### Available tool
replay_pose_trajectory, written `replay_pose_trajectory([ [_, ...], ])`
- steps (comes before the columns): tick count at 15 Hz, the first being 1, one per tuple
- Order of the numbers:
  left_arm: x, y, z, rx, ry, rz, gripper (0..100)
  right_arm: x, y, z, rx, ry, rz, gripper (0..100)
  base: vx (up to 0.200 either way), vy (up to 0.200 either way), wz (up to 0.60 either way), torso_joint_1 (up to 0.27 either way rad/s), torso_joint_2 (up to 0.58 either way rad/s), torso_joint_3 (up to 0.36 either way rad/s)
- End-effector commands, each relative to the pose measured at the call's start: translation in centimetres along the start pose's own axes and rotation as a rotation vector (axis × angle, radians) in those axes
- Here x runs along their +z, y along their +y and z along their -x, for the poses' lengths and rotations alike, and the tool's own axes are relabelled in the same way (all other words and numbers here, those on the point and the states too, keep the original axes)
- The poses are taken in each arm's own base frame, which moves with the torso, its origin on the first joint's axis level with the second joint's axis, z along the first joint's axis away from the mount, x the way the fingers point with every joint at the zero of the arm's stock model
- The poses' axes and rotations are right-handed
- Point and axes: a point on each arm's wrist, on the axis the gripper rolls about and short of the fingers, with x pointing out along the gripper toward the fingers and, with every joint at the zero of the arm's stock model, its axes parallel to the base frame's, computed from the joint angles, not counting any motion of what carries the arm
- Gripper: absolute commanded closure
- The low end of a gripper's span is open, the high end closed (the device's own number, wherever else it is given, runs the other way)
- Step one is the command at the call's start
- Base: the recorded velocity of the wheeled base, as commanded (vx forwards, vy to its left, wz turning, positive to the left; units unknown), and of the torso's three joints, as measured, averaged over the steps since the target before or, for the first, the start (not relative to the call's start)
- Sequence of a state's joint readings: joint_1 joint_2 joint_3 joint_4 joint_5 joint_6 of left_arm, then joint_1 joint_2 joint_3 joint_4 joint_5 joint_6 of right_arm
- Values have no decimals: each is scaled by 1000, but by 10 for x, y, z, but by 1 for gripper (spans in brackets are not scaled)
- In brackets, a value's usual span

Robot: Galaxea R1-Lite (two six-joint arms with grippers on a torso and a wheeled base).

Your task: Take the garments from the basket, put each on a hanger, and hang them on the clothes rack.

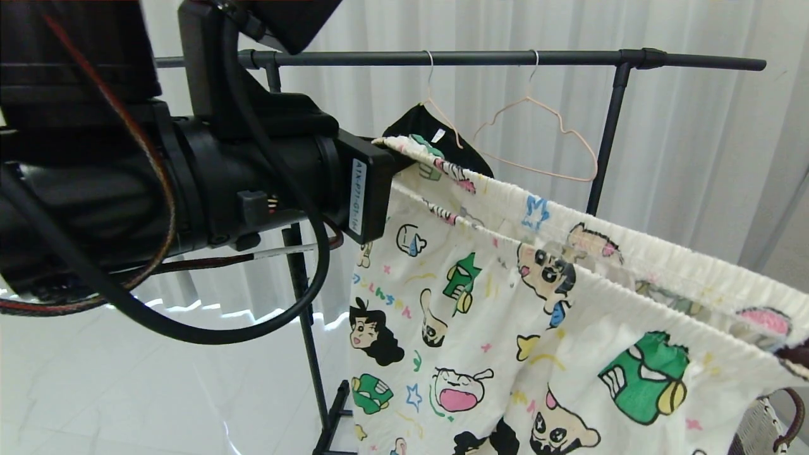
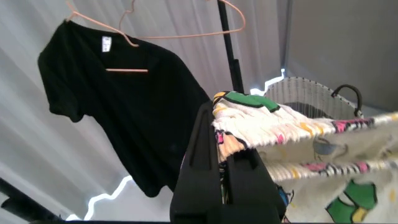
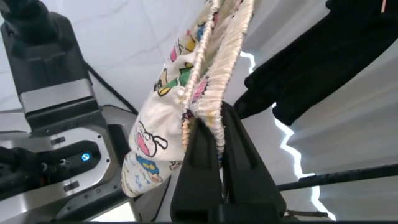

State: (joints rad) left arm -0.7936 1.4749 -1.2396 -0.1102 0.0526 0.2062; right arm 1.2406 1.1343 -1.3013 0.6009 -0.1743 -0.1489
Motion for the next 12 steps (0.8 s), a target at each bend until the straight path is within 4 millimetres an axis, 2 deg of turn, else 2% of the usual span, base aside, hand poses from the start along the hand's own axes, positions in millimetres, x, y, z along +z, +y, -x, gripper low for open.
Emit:
replay_pose_trajectory([
  [1, -5, -2, -8, -8, 23, -1, 100, 0, 6, -10, 31, 24, 19, 100, 0, 0, 0, 0, 0, 0],
  [3, -5, -2, -3, -2, 19, -2, 100, 0, 5, -8, 23, 21, 14, 100, 0, 0, 0, 0, 0, 0],
  [6, -15, -3, 24, -30, 96, -16, 100, -2, -6, -6, -51, 27, -21, 100, 0, 0, 0, 0, 0, 0],
  [12, -15, -15, 106, -265, 226, -27, 100, 6, -37, -16, -254, -43, -104, 100, 0, 0, 0, 0, 0, 0],
])
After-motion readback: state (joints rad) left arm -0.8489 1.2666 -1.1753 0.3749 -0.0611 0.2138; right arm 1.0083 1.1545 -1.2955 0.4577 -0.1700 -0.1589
